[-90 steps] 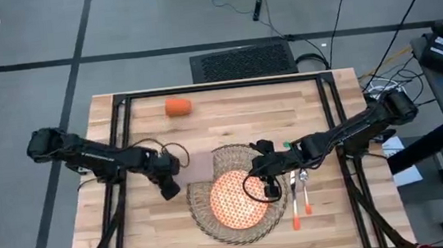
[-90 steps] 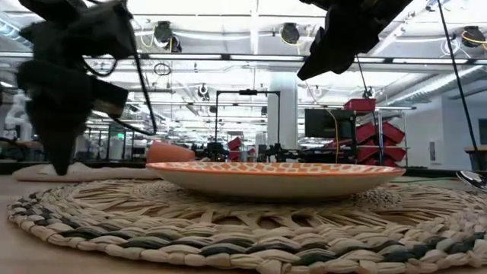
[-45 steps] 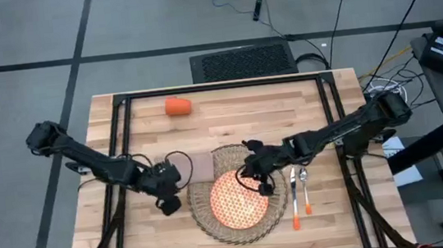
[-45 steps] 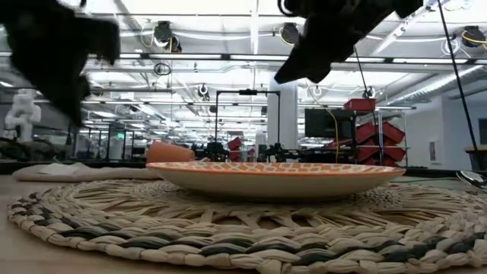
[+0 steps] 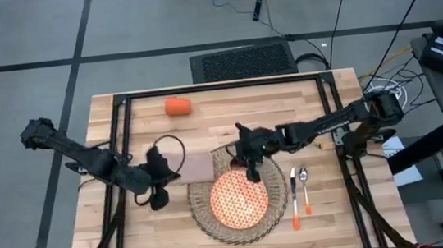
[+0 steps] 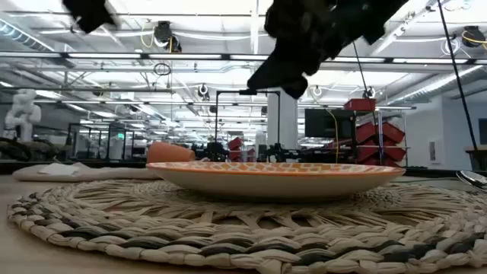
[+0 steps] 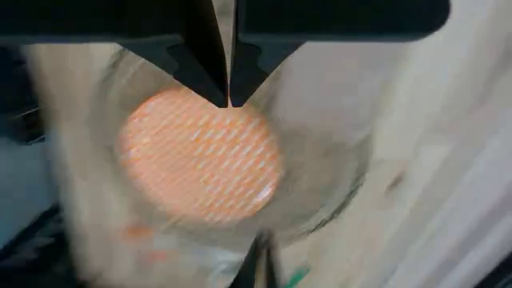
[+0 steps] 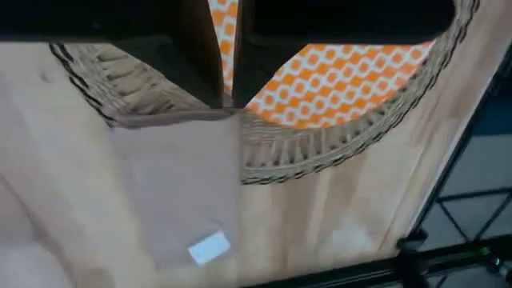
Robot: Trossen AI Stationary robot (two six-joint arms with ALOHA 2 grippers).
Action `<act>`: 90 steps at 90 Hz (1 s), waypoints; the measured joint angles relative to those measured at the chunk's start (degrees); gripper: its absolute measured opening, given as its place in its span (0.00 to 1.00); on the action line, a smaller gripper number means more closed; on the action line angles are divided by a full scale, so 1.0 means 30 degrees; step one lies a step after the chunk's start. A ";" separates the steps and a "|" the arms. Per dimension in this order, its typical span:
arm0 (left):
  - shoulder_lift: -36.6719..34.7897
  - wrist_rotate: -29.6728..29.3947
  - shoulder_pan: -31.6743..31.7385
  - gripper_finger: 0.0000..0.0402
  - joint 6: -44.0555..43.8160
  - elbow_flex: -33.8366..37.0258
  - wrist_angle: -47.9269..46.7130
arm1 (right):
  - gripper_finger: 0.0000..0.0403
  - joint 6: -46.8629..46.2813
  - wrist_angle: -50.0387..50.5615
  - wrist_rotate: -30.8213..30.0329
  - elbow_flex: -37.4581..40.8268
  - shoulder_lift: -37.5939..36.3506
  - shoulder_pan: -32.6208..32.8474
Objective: Set table place
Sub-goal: Put the white napkin on the table to the left of the brown mat
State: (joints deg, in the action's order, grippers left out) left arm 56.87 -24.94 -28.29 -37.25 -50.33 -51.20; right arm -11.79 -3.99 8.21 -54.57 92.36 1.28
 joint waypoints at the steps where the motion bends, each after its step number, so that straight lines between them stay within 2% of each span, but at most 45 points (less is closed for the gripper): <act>1: 0.0020 -0.0004 0.0062 0.01 -0.0283 0.0034 -0.0734 | 0.04 -0.0041 -0.0009 0.0207 -0.0032 0.0101 -0.0083; 6: 0.0198 -0.0003 0.0268 0.01 -0.1585 0.0349 -0.3098 | 0.04 -0.0216 -0.0113 0.1151 -0.0391 0.0789 -0.0436; 12: 0.0236 0.0166 0.0384 0.01 -0.1993 0.0916 -0.3486 | 0.04 -0.0243 -0.0167 0.1840 -0.1118 0.1800 -0.0604; 26: 0.0458 0.0693 0.0857 0.01 -0.1475 0.2602 -0.2920 | 0.04 0.0476 0.0633 0.3066 -0.4248 0.4831 -0.0750; 37: 0.1084 0.1104 0.1858 0.01 -0.1205 0.4328 -0.2501 | 0.04 0.1373 0.3497 0.3387 -0.7558 0.7042 -0.0819; 51: 0.1203 0.2573 0.3220 0.01 -0.0161 0.6830 0.0463 | 0.04 0.1728 0.6498 0.3234 -1.0575 0.9160 -0.1507; 68: 0.1543 0.3486 0.4244 0.01 -0.0351 0.8154 0.3548 | 0.04 0.1237 0.6902 0.3485 -1.1784 1.0724 -0.2270; 75: 0.1739 0.4121 0.4334 0.01 -0.0893 0.8263 0.4803 | 0.04 0.1135 0.8037 0.4089 -1.2186 1.1312 -0.2579; 90: 0.2202 0.5026 0.4261 0.01 -0.1575 0.8322 0.5023 | 0.04 0.1166 0.8451 0.4578 -1.2691 1.2229 -0.3092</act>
State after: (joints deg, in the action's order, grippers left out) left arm 63.48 -9.86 -15.51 -41.97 -25.36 -36.13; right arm -8.29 21.37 21.94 -92.64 129.04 -8.00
